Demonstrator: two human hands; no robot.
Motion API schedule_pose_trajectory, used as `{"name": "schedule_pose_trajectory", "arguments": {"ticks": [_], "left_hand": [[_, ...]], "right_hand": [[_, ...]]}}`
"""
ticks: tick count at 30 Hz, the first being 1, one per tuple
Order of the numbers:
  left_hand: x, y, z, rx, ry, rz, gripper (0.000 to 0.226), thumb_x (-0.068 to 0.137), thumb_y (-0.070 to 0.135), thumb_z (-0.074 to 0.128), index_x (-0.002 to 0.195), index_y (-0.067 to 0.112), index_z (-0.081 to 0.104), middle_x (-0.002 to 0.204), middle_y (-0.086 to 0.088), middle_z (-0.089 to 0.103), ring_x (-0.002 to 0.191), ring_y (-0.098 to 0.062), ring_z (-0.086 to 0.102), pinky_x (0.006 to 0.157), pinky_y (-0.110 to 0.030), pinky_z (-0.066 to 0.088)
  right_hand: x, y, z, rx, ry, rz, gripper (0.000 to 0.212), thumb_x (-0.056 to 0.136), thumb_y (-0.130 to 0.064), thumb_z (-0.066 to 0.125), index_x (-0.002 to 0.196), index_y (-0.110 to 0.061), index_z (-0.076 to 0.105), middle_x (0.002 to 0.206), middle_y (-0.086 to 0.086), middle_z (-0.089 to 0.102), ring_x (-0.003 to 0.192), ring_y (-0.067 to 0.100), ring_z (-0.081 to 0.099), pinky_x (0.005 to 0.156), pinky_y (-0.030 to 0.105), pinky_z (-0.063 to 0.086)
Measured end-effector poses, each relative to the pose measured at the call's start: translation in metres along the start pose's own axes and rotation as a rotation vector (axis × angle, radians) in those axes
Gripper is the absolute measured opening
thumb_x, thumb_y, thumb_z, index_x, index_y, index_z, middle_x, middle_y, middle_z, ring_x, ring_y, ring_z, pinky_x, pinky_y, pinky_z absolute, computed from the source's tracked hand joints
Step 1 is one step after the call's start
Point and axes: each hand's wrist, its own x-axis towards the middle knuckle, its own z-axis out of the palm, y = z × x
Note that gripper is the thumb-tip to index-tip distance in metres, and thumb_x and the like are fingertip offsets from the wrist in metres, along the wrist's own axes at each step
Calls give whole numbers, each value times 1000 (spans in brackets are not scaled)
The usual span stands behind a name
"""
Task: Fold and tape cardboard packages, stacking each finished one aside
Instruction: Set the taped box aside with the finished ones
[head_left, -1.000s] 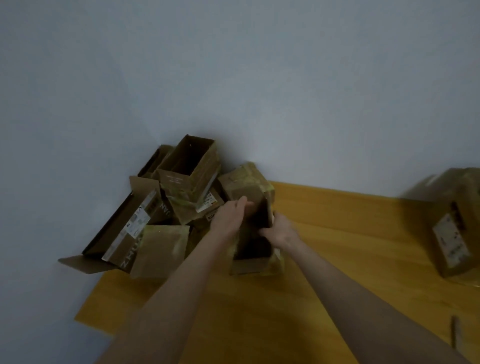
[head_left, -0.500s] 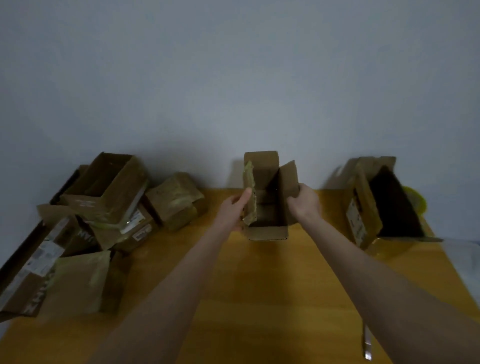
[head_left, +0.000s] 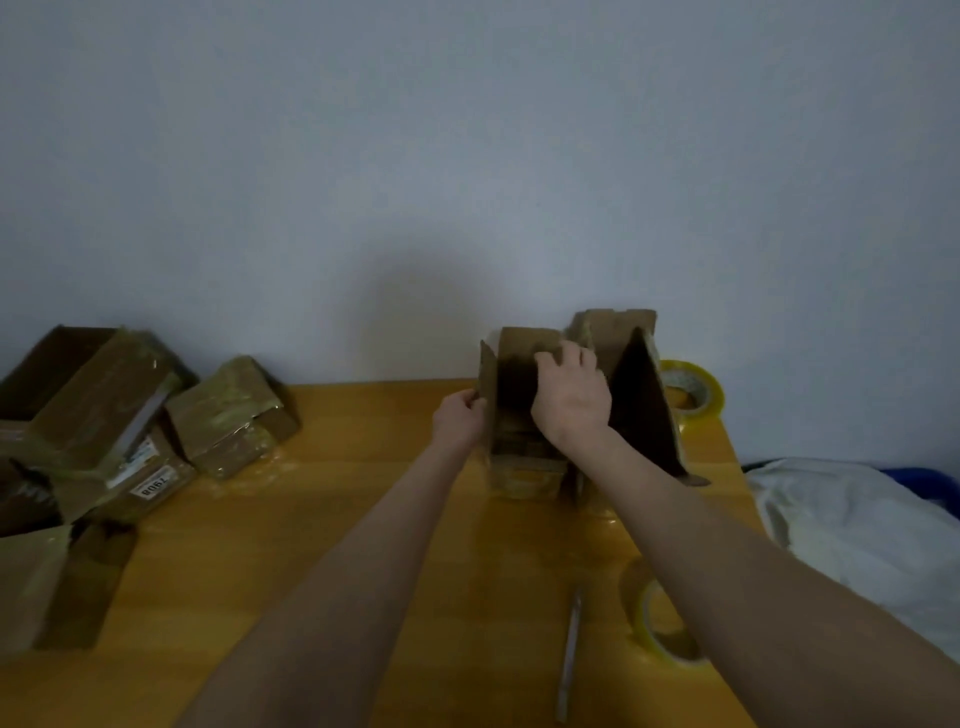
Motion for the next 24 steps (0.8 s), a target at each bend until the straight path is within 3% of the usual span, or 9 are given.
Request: {"name": "schedule_pose_trajectory", "arguments": {"ticks": [2, 6, 11, 15, 20, 24], "left_hand": [[-4, -1, -7, 18, -4, 22, 44, 102, 29, 40, 140, 8, 45, 137, -9, 52, 124, -27, 50, 103, -42, 43], [-3, -29, -51, 88, 117, 49, 40, 100, 25, 46, 135, 5, 50, 135, -11, 54, 124, -26, 50, 105, -38, 39], [13, -93, -138, 184, 353, -19, 40, 94, 19, 54, 132, 8, 52, 133, -13, 55, 123, -27, 50, 101, -33, 36], [40, -151, -212, 201, 470, -86, 48, 93, 22, 56, 138, 9, 43, 137, -13, 48, 125, -29, 46, 103, -39, 39], [90, -220, -287, 127, 468, -135, 62, 94, 20, 56, 146, 5, 27, 145, -16, 36, 131, -32, 38, 106, -40, 36], [132, -263, -320, 16, 384, -190, 71, 92, 21, 58, 149, 3, 20, 152, -17, 26, 139, -32, 29, 112, -39, 28]], "right_hand": [[1, -11, 4, 50, 37, -60, 46, 92, -14, 52, 137, -19, 45, 145, 10, 33, 133, 30, 29, 107, 39, 36], [6, -57, 21, 115, 28, -138, 37, 97, -16, 44, 134, -22, 46, 137, 7, 39, 123, 25, 35, 98, 31, 37], [12, -137, 51, 343, -171, -108, 37, 98, -18, 46, 134, -21, 47, 138, 7, 39, 126, 25, 37, 97, 33, 40], [25, -217, 93, 461, -284, -77, 38, 96, -19, 52, 133, -20, 48, 139, 7, 41, 124, 25, 45, 97, 31, 40], [49, -320, 158, 619, -419, 10, 55, 90, -25, 64, 139, -12, 44, 143, 10, 45, 128, 26, 46, 101, 31, 38], [69, -369, 193, 708, -473, 117, 75, 85, -32, 70, 146, -10, 33, 144, 14, 43, 128, 32, 45, 104, 39, 41]]}}
